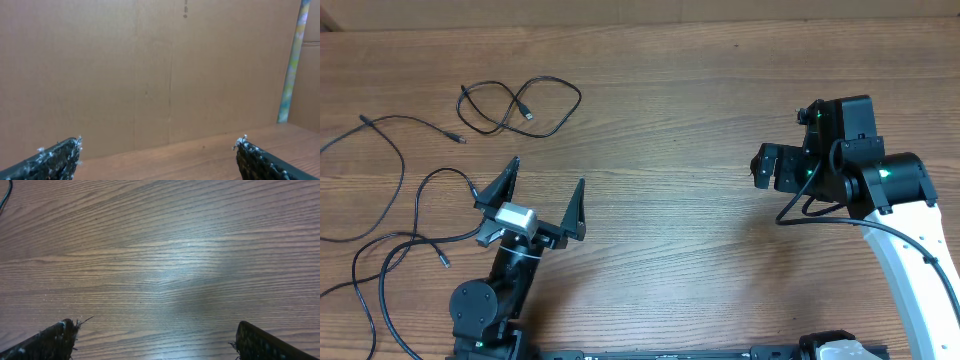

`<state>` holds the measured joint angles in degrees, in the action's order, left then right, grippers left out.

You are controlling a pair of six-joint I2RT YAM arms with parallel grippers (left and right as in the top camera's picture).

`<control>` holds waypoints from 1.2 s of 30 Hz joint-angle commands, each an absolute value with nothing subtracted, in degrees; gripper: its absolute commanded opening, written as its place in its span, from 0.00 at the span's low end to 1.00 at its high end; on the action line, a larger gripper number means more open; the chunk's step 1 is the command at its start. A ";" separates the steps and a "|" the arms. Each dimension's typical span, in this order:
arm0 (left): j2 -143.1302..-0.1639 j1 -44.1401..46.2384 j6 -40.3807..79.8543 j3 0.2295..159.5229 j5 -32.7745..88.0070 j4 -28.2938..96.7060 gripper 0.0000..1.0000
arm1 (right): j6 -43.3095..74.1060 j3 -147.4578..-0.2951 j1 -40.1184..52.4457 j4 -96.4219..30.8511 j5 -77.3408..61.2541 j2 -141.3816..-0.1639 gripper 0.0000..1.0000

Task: Untangle cables

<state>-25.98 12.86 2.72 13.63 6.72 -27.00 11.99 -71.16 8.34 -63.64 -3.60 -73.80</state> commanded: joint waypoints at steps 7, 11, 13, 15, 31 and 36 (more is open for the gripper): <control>-19.49 11.94 -3.25 9.41 7.29 -29.95 1.00 | 12.14 -72.40 8.51 -63.35 -3.05 -73.73 1.00; -16.43 11.90 -3.29 4.43 7.03 -34.96 1.00 | 12.14 -72.40 8.51 -63.35 -3.05 -73.73 1.00; -14.68 11.90 -3.29 1.83 7.05 -37.82 1.00 | 12.14 -72.40 8.51 -63.35 -3.05 -73.73 1.00; -12.51 11.84 -3.33 0.27 6.96 -37.91 1.00 | 12.14 -72.40 8.51 -63.35 -3.05 -73.73 1.00; -0.19 8.91 -4.29 0.27 5.72 -15.92 1.00 | 12.14 -72.40 8.51 -63.35 -3.05 -73.73 1.00; -0.19 8.91 -4.32 0.27 5.37 -6.79 1.00 | 12.14 -72.40 8.51 -63.37 -3.05 -73.73 1.00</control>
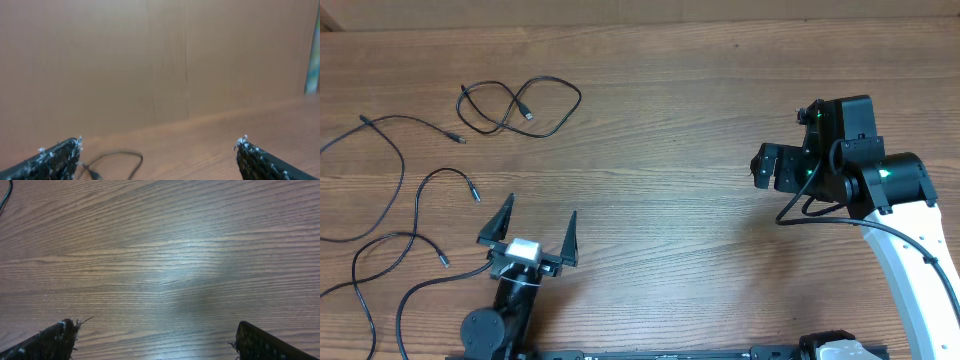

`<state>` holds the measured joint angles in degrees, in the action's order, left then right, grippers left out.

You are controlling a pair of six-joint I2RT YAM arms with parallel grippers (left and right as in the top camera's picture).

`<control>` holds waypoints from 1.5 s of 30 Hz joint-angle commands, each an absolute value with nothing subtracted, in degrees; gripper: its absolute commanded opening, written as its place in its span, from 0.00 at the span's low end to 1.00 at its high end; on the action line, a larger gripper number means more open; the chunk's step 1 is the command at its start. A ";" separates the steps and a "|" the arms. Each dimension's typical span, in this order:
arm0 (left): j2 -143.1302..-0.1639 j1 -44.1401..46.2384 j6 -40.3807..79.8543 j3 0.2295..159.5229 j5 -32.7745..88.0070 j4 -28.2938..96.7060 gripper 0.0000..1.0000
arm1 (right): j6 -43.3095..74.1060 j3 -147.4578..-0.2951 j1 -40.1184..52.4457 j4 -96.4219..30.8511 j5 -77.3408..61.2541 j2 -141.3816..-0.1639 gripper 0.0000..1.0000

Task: Untangle cables

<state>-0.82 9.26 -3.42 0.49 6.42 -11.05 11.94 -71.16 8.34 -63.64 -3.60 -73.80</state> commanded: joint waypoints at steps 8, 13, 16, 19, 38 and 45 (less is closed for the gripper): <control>-0.16 8.71 -2.63 0.27 4.05 4.45 1.00 | 12.14 -72.40 8.51 -63.35 -3.05 -73.73 1.00; -0.16 7.86 -2.61 0.27 4.05 4.43 1.00 | 12.14 -72.40 8.51 -63.35 -3.05 -73.73 1.00; -0.16 5.54 -2.61 0.27 3.77 4.45 1.00 | 12.14 -72.40 8.51 -63.35 -3.05 -73.73 1.00; -0.16 2.11 -2.17 0.27 3.22 4.51 1.00 | 12.14 -72.40 8.51 -63.35 -3.05 -73.73 1.00; -0.21 -1.89 -1.30 0.27 1.50 4.45 1.00 | 12.14 -72.40 8.51 -63.35 -3.05 -73.73 1.00; -0.21 -1.89 -1.30 0.27 1.50 4.47 1.00 | 12.14 -72.40 8.51 -63.35 -3.05 -73.73 1.00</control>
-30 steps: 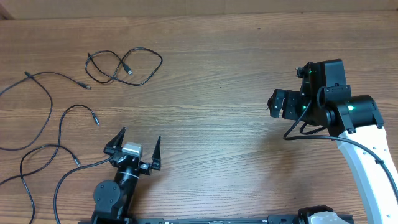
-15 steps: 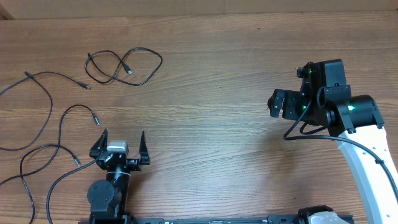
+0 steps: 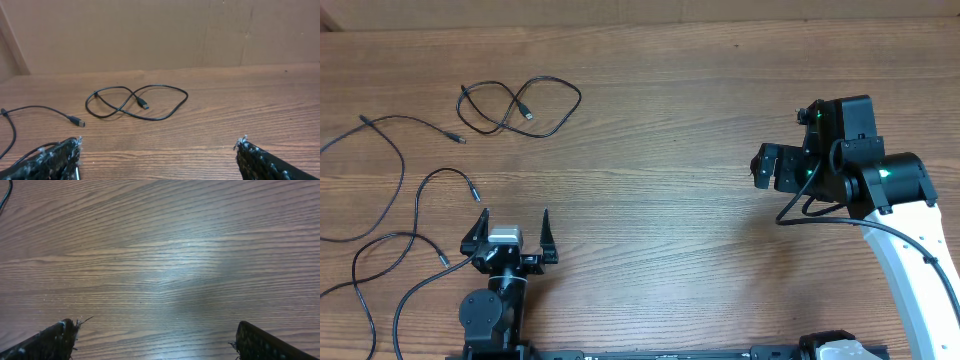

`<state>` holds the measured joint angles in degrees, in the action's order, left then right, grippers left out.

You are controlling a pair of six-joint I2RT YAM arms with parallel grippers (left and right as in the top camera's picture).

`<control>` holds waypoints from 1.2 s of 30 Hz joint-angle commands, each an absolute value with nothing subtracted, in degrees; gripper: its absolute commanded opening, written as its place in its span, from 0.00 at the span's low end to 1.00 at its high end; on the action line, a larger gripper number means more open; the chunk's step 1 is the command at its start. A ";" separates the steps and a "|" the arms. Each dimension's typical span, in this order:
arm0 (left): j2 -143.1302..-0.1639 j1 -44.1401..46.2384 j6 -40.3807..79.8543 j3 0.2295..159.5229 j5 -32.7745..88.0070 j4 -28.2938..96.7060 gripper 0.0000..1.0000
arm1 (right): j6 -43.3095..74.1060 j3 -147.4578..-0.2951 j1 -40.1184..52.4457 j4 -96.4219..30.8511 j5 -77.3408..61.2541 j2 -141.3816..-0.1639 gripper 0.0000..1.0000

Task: Untangle cables

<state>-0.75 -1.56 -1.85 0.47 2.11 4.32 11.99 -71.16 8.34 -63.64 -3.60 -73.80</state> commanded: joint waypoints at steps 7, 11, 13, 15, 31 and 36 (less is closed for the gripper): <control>-0.21 -1.89 -1.30 0.27 1.50 4.45 1.00 | 12.14 -72.40 8.51 -63.35 -3.05 -73.73 1.00; -0.21 -1.89 -1.30 0.27 1.50 4.47 1.00 | 12.14 -72.40 8.51 -63.35 -3.05 -73.73 1.00; -0.21 -1.89 -1.30 0.27 1.50 4.47 1.00 | 12.14 -72.40 8.51 -63.35 -3.05 -73.73 1.00; -0.21 -1.89 -1.30 0.27 1.50 4.45 1.00 | 12.14 -72.40 8.51 -63.35 -3.05 -73.73 1.00; -0.21 -1.89 -1.30 0.27 1.50 4.45 1.00 | 12.16 -67.66 8.51 -47.07 -8.91 -64.71 1.00; -0.21 -1.89 -1.30 0.27 1.50 4.47 0.99 | 12.16 -52.03 8.51 -23.81 -17.19 -56.53 1.00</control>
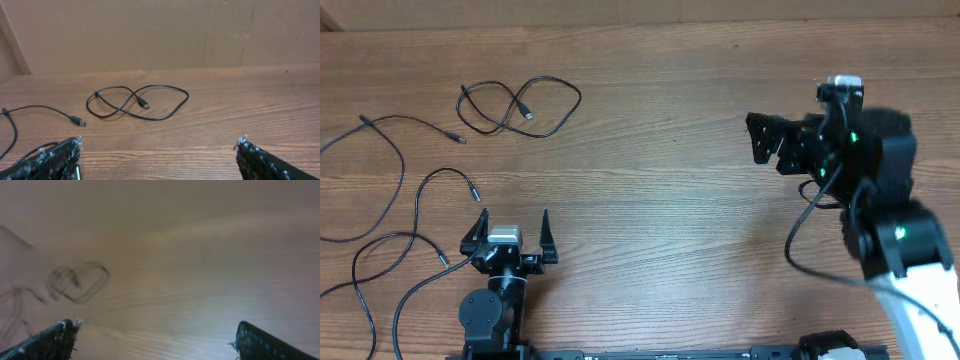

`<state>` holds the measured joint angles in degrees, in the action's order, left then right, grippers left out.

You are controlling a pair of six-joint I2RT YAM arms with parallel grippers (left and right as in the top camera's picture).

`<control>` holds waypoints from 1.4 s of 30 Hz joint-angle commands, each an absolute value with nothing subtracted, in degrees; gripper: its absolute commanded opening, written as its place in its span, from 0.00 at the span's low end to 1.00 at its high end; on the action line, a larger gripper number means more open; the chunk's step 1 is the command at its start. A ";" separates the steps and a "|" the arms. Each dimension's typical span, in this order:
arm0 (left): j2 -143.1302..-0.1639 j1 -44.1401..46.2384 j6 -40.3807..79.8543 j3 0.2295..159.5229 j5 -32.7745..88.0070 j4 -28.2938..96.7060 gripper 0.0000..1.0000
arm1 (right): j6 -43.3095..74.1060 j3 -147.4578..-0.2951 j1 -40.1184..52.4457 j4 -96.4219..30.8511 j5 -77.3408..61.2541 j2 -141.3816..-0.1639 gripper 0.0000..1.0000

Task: Untangle cables

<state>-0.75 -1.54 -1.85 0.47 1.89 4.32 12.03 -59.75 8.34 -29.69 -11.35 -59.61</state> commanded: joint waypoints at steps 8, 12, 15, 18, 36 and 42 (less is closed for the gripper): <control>-0.21 -1.89 -1.30 0.27 1.50 4.45 1.00 | 12.16 -21.76 8.51 14.17 -22.17 -44.29 1.00; -0.21 -1.89 -1.30 0.27 1.50 4.45 1.00 | 12.14 -10.17 8.51 25.12 -19.77 -36.99 1.00; -0.21 -1.89 -1.30 0.27 1.50 4.47 1.00 | 12.14 -3.46 8.51 28.93 -17.80 -31.44 1.00; -0.21 -1.89 -1.30 0.27 1.50 4.45 1.00 | 12.12 -0.47 8.45 23.64 -16.27 -25.02 1.00; -0.21 -1.89 -1.30 0.27 1.50 4.45 1.00 | 11.73 -0.47 2.55 -3.29 -13.89 -0.12 1.00; -0.23 -1.89 -1.30 0.27 1.50 4.45 1.00 | 11.75 -0.47 2.13 -3.49 -13.98 -0.12 1.00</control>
